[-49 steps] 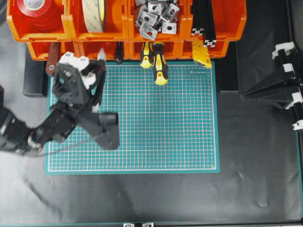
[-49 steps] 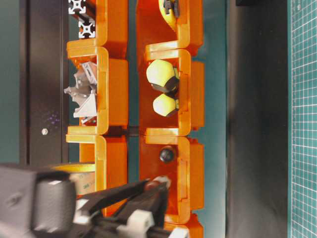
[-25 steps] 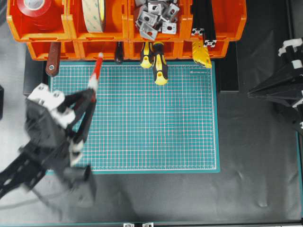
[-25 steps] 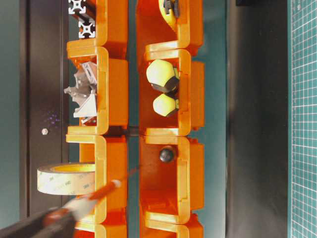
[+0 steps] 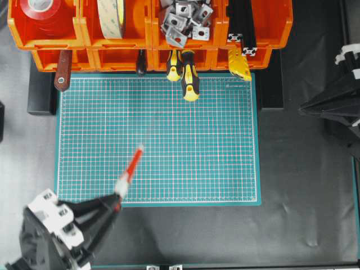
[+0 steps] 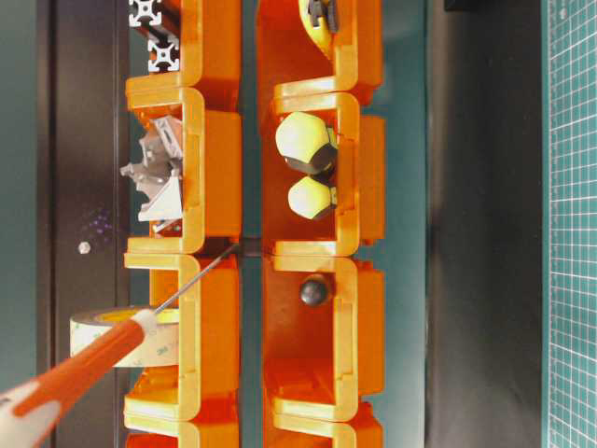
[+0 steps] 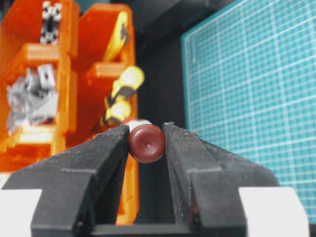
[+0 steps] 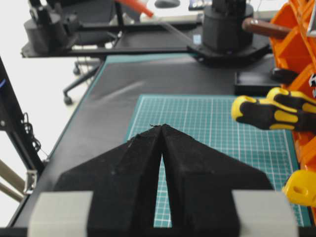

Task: Pick red screwdriver from container rack with left arm.
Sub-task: 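Carry the held screwdriver back over the mat with the left gripper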

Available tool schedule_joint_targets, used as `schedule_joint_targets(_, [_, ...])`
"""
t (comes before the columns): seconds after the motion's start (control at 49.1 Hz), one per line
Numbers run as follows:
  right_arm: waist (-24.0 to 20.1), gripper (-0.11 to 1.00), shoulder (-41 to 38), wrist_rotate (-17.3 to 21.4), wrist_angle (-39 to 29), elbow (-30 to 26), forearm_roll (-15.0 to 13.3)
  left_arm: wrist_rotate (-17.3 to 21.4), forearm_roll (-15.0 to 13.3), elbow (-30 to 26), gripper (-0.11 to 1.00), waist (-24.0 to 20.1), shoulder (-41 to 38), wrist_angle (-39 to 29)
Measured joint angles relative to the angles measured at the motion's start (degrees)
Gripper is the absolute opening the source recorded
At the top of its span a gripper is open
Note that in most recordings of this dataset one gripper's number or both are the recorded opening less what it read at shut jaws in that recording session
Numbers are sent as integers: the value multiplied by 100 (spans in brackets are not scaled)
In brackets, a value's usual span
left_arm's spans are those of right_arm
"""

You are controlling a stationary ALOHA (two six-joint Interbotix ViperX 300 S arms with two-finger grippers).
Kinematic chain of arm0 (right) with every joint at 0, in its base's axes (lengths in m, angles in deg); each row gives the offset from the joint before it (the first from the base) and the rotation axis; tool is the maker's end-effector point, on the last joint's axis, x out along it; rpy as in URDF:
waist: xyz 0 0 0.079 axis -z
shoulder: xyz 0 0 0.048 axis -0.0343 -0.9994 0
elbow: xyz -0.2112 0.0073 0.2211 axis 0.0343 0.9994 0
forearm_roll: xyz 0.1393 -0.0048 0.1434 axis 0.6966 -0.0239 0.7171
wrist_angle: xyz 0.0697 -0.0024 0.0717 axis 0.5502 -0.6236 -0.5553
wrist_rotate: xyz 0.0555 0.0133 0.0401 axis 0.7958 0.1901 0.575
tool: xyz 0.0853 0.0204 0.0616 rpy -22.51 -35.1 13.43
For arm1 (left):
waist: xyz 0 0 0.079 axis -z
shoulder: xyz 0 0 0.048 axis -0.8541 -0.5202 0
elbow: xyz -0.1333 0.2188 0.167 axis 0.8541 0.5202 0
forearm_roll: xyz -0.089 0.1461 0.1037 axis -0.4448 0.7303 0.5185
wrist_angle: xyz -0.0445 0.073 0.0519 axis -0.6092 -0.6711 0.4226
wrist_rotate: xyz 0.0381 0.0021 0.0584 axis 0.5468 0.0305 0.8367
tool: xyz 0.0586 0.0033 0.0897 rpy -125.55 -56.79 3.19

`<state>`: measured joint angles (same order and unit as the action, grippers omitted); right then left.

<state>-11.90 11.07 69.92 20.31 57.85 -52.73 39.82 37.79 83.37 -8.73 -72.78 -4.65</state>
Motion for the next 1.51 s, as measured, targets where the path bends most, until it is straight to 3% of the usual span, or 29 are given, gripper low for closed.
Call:
schedule_joint_targets(0.265, [0,0,18,0,-70,-26,9,0,0,88,26,-211,-299,571])
schedule_joint_targets(0.753, [0,0,18,9,-70,-26,9,-79,0,1494,26,-1222,-387,2329])
schedule_joint_targets(1.038, [0,0,18,9,-26,-62,0,-123,0,1907,26,-1556,-290,2804])
schedule_joint_targets(1.507, [-9,0,18,9,0,-88,0,-211,9,2021,26,-1758,-237,3146])
